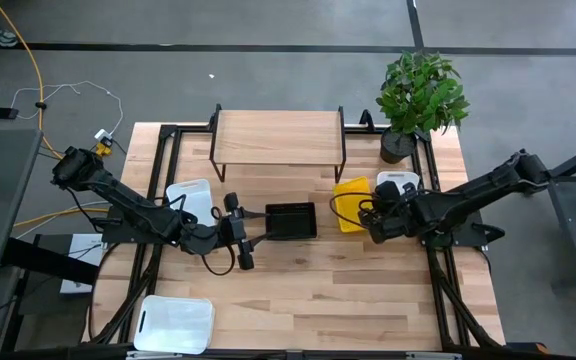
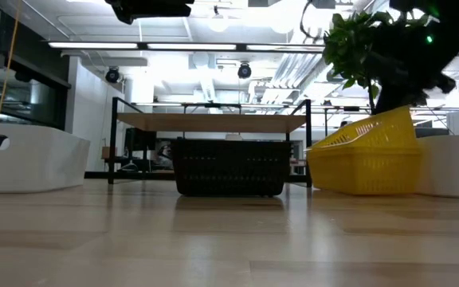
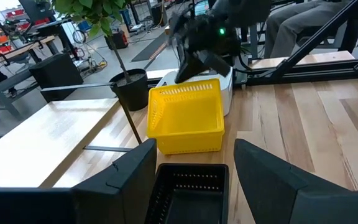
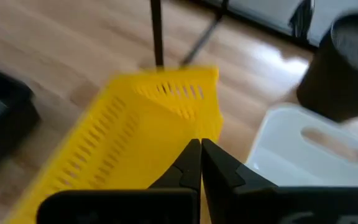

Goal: Stack baskets on shelf by color
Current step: Stack the bottom yellow bin on the top yellow bins, then stack the top right white bin on the top left white bin

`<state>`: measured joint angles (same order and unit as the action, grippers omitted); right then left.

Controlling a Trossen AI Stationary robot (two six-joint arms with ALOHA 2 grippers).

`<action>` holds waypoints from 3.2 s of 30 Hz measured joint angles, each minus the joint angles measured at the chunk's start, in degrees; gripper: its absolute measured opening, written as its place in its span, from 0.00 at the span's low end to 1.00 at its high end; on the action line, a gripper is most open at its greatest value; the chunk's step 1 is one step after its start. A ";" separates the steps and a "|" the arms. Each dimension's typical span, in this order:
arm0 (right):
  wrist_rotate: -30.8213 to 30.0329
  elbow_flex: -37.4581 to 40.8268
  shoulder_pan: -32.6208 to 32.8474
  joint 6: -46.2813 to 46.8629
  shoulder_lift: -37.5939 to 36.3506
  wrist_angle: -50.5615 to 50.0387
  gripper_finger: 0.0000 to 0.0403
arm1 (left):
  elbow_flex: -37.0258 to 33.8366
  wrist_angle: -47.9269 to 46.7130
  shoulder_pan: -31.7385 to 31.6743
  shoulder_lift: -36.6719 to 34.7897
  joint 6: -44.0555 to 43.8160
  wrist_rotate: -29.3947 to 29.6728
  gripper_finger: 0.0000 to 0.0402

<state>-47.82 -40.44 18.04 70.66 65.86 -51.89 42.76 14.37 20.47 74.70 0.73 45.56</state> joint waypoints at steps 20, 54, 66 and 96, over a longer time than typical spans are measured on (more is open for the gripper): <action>1.38 4.24 -0.42 -1.41 -0.54 6.90 0.00 | 0.00 -0.02 0.00 0.00 -0.11 -0.36 0.50; -1.70 4.69 -2.69 -18.93 -12.62 3.90 0.00 | -4.63 3.03 -15.54 -0.02 3.84 -20.38 0.50; 13.93 24.77 -9.97 -54.70 -28.19 61.22 0.00 | -10.58 17.47 -28.76 -1.62 10.23 -39.87 0.50; 19.28 7.72 -18.12 -31.77 -20.74 20.40 0.24 | -10.58 21.49 -29.70 -1.68 5.44 -46.23 0.50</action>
<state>-28.54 -32.72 -0.08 38.89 45.12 -31.50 32.18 35.86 -9.23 73.01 6.17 -0.67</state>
